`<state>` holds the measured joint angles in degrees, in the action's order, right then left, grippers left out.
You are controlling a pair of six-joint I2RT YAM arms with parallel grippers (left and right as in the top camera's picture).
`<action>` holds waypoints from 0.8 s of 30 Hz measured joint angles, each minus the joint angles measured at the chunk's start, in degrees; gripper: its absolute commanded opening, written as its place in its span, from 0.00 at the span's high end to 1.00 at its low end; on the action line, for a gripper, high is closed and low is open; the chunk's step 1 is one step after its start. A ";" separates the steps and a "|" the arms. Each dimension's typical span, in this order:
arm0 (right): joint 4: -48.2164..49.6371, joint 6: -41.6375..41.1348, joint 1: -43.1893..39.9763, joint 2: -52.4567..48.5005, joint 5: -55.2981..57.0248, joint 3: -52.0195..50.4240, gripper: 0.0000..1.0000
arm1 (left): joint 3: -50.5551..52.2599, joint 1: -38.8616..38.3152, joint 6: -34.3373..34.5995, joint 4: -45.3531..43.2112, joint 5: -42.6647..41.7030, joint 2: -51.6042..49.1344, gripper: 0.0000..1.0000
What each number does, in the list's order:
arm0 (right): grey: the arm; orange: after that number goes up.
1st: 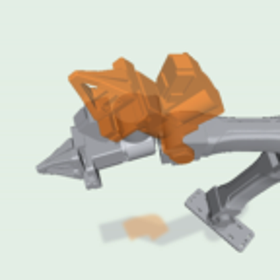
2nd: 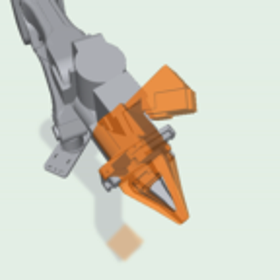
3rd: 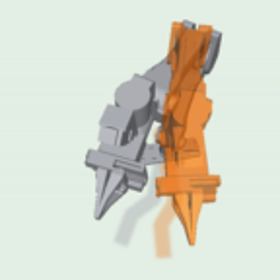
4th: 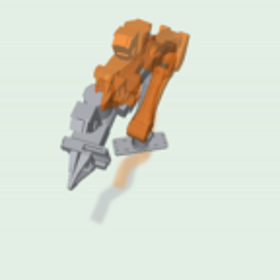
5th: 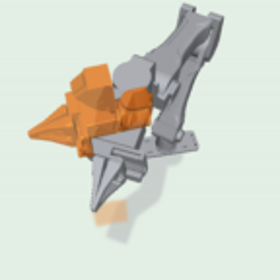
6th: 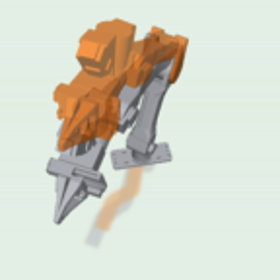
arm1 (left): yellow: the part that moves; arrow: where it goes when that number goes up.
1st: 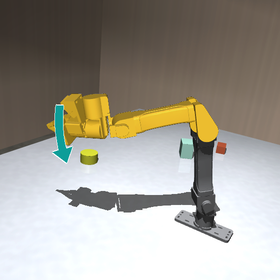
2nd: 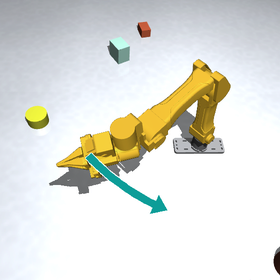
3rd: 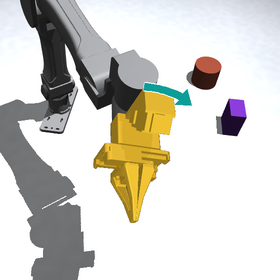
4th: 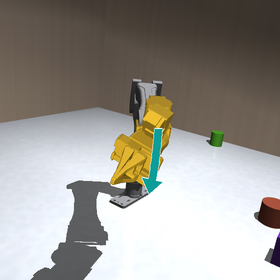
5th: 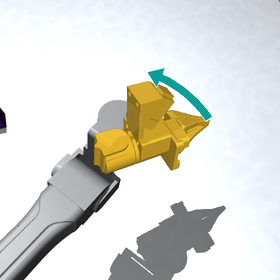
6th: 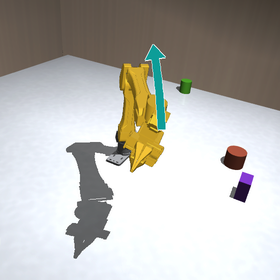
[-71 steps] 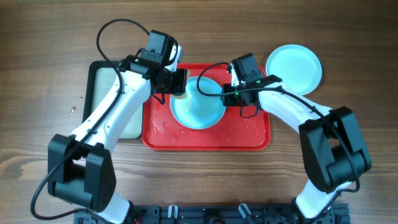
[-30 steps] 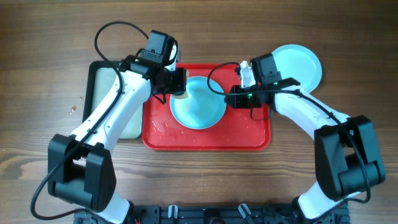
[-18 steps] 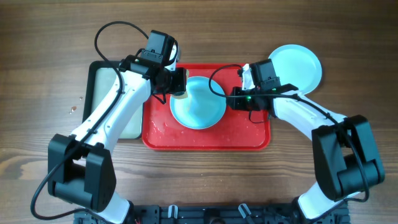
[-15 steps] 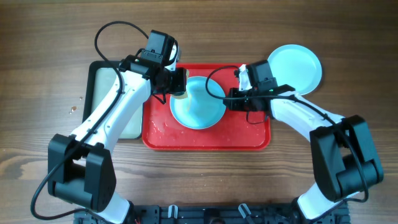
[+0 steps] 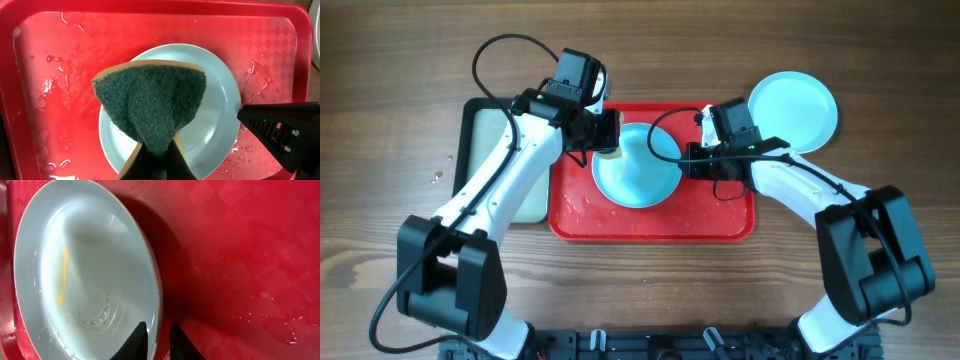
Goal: Clean dirty plates on tray and stack at the side
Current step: 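Move the sponge in the left gripper deeper into the held plate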
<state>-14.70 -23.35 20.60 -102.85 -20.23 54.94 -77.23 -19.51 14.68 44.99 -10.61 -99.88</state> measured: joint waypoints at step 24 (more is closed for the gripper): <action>1.73 -3.61 0.00 -1.86 0.15 -0.02 0.96 | 0.00 0.00 -0.02 0.00 0.00 0.00 0.96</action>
<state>-12.97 -26.96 20.60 -104.71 -20.08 54.92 -77.23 -19.51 14.66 44.99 -10.61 -99.88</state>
